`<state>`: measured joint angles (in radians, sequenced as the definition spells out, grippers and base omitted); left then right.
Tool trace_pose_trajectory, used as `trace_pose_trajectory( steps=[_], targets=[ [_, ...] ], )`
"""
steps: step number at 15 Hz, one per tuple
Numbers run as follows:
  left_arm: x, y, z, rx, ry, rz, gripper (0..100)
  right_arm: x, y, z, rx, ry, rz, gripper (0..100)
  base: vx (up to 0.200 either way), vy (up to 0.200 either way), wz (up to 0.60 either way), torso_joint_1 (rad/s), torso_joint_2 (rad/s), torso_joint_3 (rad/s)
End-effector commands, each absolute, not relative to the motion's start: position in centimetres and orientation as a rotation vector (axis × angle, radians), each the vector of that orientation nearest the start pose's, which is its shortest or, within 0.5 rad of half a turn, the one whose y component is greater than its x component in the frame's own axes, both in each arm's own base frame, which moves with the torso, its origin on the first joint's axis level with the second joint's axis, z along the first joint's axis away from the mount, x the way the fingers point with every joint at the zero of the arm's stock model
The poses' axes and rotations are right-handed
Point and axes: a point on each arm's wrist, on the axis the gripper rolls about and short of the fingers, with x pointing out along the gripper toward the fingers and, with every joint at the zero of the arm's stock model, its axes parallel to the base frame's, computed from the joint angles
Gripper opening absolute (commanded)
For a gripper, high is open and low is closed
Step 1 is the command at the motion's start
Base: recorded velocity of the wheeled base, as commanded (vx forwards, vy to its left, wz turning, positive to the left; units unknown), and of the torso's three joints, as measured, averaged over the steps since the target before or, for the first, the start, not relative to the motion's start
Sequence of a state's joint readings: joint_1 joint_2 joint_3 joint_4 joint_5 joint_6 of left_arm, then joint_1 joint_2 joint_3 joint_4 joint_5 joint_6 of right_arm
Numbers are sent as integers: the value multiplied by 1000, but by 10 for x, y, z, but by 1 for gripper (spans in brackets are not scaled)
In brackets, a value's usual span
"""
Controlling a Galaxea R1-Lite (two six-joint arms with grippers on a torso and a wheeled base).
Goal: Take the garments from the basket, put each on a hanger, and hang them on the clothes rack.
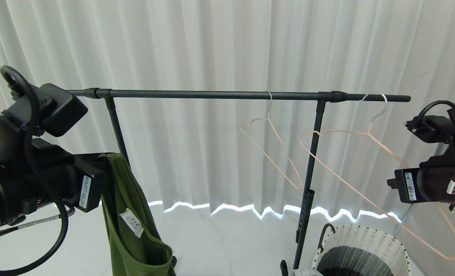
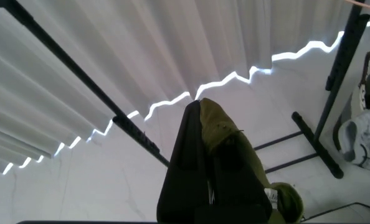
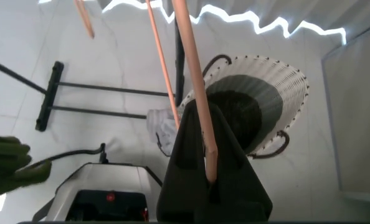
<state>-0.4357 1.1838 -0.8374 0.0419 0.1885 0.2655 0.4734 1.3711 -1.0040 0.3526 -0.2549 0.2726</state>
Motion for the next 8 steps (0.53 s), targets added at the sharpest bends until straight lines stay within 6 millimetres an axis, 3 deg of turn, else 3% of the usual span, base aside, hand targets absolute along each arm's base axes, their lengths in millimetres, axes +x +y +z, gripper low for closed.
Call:
trace_pose_trajectory(
  steps=[1, 7, 8],
  targets=[
    [157, -69, 250, 381, 340, -293, 0, 187, 89, 235, 5, 692, 116, 0, 0, 0, 0, 0, 0, 0],
    [157, -68, 243, 390, 363, -296, 0, 183, 88, 239, 10, 677, 119, 0, 0, 0, 0, 0, 0, 0],
    [157, -68, 243, 390, 363, -296, 0, 183, 87, 239, 10, 676, 121, 0, 0, 200, 0, -2, 2, 2]
  ],
)
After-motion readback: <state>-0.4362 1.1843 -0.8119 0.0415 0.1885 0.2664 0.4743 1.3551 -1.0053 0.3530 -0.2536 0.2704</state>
